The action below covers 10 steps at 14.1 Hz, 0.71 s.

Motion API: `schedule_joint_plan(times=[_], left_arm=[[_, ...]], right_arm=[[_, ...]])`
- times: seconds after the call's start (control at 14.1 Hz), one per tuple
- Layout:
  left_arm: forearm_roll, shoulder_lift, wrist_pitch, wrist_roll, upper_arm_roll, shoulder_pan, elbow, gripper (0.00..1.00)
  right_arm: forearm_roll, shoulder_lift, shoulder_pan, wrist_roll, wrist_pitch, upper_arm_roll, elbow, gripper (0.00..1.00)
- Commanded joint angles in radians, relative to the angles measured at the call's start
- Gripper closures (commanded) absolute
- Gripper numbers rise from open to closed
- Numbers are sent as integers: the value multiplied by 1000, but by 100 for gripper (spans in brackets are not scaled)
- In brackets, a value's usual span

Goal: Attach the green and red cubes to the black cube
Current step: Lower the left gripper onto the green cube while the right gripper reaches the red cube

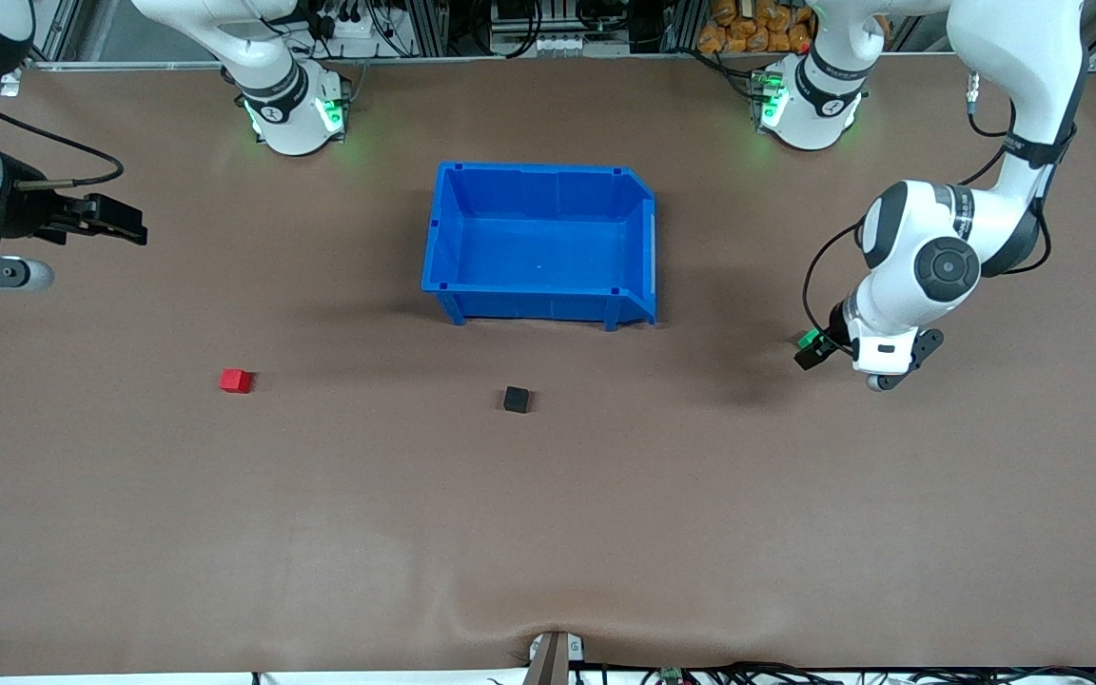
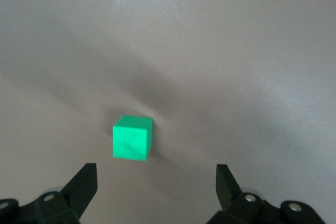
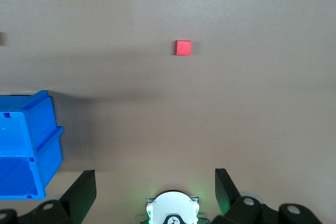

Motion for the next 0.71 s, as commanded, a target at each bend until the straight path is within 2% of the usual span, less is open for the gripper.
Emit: schedule_joint_plan(times=[0.0,0.28,0.5,0.57,0.64], left_arm=[[16,32,33,-21,-1,11,2,5],[16,75,54,-21,4,19,4,17],[42,103,76,-21,7,25,7,19],[50,111,84,-21,10,26,7,22],[50,121,90,-21,10,40,7,22]], right_arm=[[-9,91,-13,12,26,1,17,0],[-6,225,-15,14,231,0,17,0],[-3,366,-10,-20,438,1,18,0],[1,375,-10,-37,502,1,6,0],[0,383,-10,-44,504,0,-6,0]])
